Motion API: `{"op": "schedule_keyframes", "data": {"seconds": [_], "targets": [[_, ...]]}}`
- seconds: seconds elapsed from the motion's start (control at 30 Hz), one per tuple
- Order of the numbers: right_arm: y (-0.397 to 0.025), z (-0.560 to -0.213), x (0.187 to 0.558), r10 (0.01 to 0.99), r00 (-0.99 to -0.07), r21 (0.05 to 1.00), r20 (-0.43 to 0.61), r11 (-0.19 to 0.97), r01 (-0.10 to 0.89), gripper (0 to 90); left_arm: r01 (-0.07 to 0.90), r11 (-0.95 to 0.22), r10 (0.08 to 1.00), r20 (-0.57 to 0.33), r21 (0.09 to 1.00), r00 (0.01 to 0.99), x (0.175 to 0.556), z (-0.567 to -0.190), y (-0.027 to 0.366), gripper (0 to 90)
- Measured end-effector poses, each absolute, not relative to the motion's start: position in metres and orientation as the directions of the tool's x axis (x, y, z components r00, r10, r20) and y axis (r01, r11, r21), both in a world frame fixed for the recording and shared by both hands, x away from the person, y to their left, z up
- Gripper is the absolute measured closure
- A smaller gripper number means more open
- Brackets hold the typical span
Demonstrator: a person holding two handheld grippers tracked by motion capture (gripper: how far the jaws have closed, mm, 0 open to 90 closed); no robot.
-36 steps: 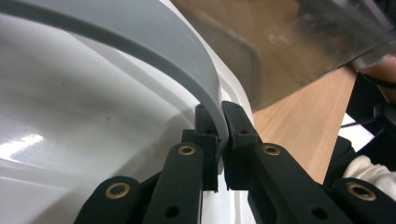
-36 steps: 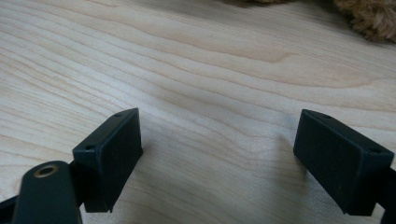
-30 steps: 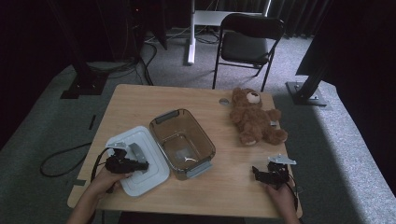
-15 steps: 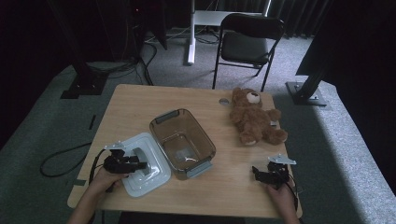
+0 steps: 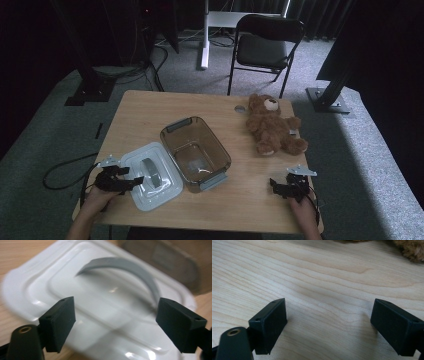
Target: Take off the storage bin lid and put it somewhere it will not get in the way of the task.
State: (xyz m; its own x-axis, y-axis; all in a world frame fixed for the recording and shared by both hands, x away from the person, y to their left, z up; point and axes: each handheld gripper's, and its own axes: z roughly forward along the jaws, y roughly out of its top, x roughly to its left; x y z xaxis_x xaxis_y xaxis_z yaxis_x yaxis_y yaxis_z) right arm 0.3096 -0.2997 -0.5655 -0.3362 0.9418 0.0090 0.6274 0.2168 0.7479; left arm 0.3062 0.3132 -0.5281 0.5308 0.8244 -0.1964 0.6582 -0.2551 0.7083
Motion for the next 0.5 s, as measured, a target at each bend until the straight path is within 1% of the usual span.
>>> {"op": "schedule_keyframes", "data": {"seconds": [0.1,0.13,0.17,0.2,0.23,0.33,0.5], "targets": [[-0.302,-0.565,0.309,0.939,-0.345,0.747,0.014,0.219,0.627,13.4,0.658,-0.273,0.848,-0.148,0.702,0.51,0.299,-0.528,0.318,9.8],[-0.303,-0.564,0.31,0.939,-0.343,0.742,0.019,0.217,0.634,13.6,0.655,-0.271,0.85,-0.144,0.705,0.507,0.297,-0.528,0.32,9.7],[-0.303,-0.564,0.31,0.939,-0.343,0.742,0.019,0.217,0.634,13.6,0.655,-0.271,0.85,-0.144,0.705,0.507,0.297,-0.528,0.32,6.4],[-0.305,-0.562,0.311,0.941,-0.339,0.742,0.01,0.22,0.634,13.8,0.659,-0.269,0.858,-0.137,0.702,0.495,0.294,-0.528,0.323,6.4],[-0.307,-0.557,0.311,0.944,-0.331,0.755,-0.007,0.222,0.617,13.8,0.656,-0.267,0.861,-0.132,0.706,0.492,0.291,-0.528,0.325,0.5],[-0.313,-0.546,0.312,0.954,-0.299,0.781,-0.002,0.188,0.595,13.4,0.657,-0.258,0.878,-0.112,0.709,0.466,0.286,-0.527,0.334,0.5],[-0.32,-0.521,0.323,0.965,-0.263,0.796,0.011,0.151,0.586,12.9,0.665,-0.199,0.914,-0.108,0.72,0.39,0.279,-0.534,0.35,0.6]]}}
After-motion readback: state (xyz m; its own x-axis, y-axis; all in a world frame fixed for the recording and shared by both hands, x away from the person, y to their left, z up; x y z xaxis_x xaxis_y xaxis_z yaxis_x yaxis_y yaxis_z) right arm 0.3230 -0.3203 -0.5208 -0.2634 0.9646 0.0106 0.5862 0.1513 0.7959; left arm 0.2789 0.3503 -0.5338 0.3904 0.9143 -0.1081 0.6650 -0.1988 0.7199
